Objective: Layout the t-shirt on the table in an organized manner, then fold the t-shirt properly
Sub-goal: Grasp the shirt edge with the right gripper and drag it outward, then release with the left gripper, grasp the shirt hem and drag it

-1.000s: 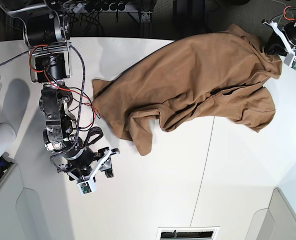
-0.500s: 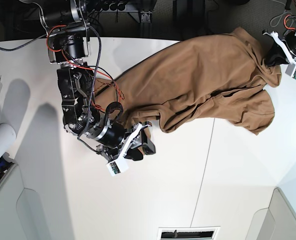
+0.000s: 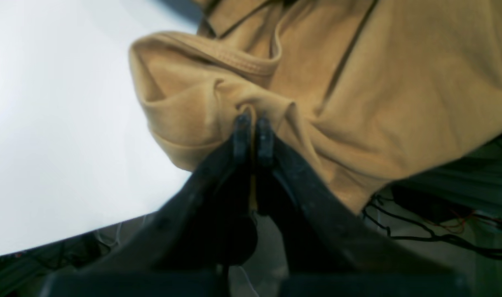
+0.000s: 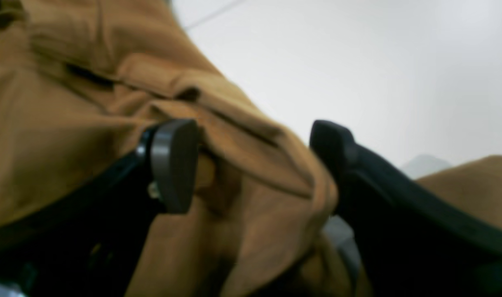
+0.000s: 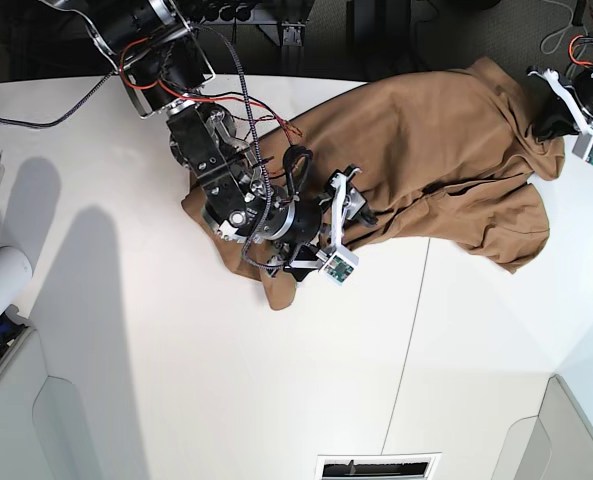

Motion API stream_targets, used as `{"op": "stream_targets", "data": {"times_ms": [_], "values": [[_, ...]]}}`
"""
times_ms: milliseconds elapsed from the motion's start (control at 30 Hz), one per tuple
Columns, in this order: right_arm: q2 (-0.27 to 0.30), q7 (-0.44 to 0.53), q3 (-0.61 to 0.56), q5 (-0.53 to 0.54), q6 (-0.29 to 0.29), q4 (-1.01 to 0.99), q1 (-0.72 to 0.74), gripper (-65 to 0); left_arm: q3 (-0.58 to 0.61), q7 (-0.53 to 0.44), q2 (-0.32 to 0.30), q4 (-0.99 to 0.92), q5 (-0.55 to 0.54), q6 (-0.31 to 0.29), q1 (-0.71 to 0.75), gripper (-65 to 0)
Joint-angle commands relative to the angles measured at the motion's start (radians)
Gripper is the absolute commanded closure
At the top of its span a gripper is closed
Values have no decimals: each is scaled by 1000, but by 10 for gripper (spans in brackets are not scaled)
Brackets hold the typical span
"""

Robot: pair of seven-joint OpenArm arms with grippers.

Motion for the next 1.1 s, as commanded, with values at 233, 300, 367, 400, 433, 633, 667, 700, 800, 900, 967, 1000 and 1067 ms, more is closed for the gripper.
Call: {"op": "stream_targets", "data": {"times_ms": [233,300,367,400,433,633,667,700,800,900,967,1000,1067], "values": [[42,31,12,-118,-61,11,71,0,-11,-19,-21,14,27,8,-21,0],[61,34,35,-151,-141,11,87,0,-11,-19,-21,14,34,24,-42,0],[80,43,84,-152,-205,11,99,0,-11,-18,-21,14,32,23,-65,0],[84,52,119,-152,-217,11,102,0,-11,-18,-20,14,24,23,-74,0],[86,55,159,-149,-222,11,102,0,-10,-18,-20,14,13,23,-82,0],[86,53,364,5,-221,11,107,-294,-10,-17,-20,14,-16,23,-92,0],[86,53,385,31,-220,11,107,-369,-10,-17,-20,14,-16,23,-91,0],[86,53,402,52,-214,11,107,-415,-10,-17,-20,14,-16,23,-91,0],[86,45,425,112,-183,11,107,-434,-10,-16,-20,14,-24,23,-91,0],[79,15,424,154,-132,11,107,-434,-10,-2,-20,14,-45,18,-91,0],[70,-18,423,191,-81,11,105,-433,-10,-2,-20,14,-46,-5,-92,0],[64,-38,423,205,-61,11,105,-432,-10,-2,-21,14,-46,-10,-92,0],[58,-84,422,226,-50,11,102,-432,-10,2,-27,14,-55,-11,-92,-97]]}}
